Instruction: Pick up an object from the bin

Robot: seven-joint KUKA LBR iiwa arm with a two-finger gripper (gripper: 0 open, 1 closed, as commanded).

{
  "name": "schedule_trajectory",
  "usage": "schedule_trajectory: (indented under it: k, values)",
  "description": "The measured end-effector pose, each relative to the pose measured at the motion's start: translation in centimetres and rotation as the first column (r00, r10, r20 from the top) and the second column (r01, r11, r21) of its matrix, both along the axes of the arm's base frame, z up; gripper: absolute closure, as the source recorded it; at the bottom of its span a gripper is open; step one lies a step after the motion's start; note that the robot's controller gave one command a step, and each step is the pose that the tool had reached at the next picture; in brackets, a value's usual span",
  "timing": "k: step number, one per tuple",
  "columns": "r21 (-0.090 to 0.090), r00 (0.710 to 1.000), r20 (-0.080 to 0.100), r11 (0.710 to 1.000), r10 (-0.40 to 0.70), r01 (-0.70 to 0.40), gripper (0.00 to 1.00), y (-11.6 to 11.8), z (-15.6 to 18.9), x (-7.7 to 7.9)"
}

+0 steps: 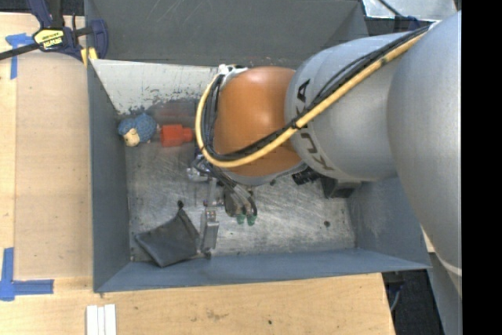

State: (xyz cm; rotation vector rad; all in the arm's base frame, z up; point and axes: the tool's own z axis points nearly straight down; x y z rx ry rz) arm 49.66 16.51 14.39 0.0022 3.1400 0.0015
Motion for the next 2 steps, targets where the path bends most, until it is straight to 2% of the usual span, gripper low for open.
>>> schedule_trajectory:
  k: [1,2]
  values:
    - [0.0,0.974,0.009,0.974,0.226,-0.226,0.0,0.4,11.0,1.4]
    - [-0.005,0.929,0.002,0.929,0.371,-0.371,0.0,-7.0,7.4,6.3]
